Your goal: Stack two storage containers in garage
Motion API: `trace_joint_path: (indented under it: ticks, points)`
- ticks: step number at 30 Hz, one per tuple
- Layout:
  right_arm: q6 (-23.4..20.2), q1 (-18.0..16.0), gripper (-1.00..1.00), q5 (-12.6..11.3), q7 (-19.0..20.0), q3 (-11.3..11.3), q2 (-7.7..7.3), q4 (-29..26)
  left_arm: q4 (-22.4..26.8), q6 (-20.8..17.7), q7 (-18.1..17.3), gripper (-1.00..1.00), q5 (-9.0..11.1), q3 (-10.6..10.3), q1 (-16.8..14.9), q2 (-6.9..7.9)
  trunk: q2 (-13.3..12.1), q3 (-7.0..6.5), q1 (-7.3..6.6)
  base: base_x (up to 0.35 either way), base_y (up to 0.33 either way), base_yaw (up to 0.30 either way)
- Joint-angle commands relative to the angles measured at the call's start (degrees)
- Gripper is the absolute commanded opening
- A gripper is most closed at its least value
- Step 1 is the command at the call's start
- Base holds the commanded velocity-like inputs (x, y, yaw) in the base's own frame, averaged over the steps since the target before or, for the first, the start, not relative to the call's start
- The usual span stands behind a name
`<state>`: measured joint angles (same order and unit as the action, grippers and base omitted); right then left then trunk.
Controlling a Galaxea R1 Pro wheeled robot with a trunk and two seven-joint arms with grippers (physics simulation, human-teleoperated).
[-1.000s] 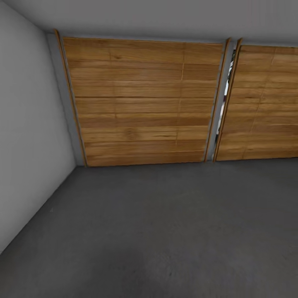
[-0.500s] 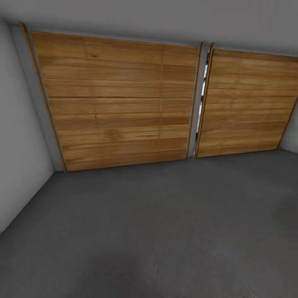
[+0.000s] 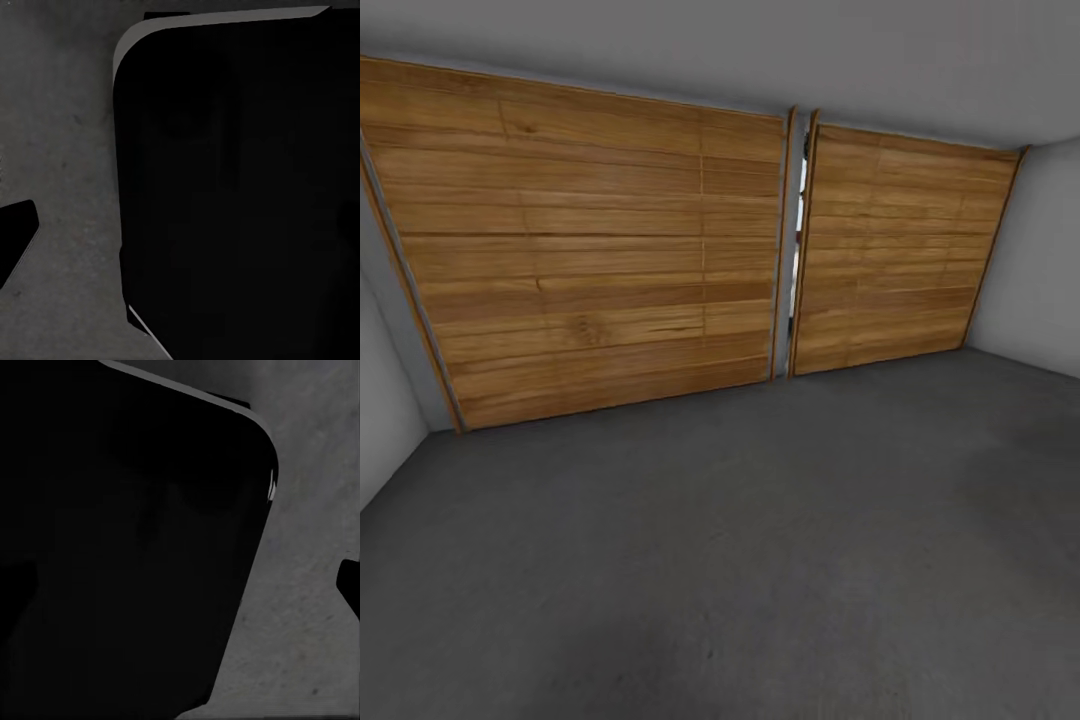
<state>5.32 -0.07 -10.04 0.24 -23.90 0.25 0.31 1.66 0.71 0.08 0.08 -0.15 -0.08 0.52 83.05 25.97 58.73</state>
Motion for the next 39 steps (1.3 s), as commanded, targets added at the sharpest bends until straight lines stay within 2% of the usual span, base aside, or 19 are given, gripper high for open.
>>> trace_joint_path:
  ticks: [1,39]
  points:
    - [0.2,0.0,1.0,-0.6,0.0,-0.5,0.01,0.0,0.0,0.1,0.0,1.0,0.0,0.0,0.0,0.01,0.0,0.04,0.0,0.0,0.0,-0.285]
    - [0.2,0.0,1.0,-0.6,0.0,-0.5,0.01,0.0,0.0,0.1,0.0,1.0,0.0,0.0,0.0,0.01,0.0,0.04,0.0,0.0,0.0,-0.285]
